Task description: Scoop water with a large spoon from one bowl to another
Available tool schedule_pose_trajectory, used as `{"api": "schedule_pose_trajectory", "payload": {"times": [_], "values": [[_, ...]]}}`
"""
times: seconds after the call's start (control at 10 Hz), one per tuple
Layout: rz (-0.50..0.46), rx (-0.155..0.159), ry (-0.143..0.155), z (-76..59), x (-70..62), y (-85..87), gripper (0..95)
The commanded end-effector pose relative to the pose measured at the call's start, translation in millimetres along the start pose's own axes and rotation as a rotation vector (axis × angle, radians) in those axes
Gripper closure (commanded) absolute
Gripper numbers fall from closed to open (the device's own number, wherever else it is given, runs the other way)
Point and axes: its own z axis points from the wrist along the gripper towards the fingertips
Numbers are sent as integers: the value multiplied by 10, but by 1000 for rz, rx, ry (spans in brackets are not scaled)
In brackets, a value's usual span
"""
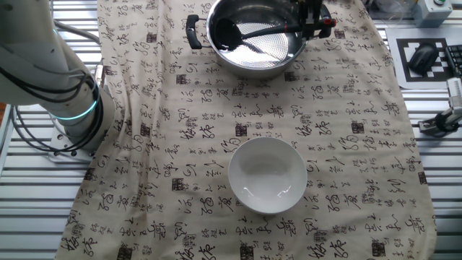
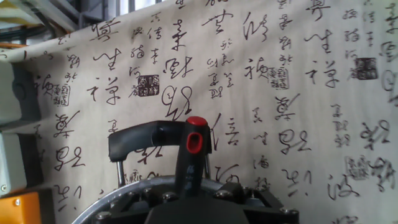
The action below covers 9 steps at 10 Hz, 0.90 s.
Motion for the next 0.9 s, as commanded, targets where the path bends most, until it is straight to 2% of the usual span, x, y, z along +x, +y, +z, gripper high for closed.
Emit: {"api": "schedule_pose_trajectory", "payload": {"times": [0.1, 0.5, 0.6, 0.7, 0.9], "values": [[-6, -4, -5, -5, 7, -2, 570], [-2, -6, -16, 44, 47, 25, 570], [5, -6, -18, 57, 29, 49, 380], [20, -5, -20, 64, 16, 63, 570], [49, -8, -18, 46, -7, 72, 570]]}}
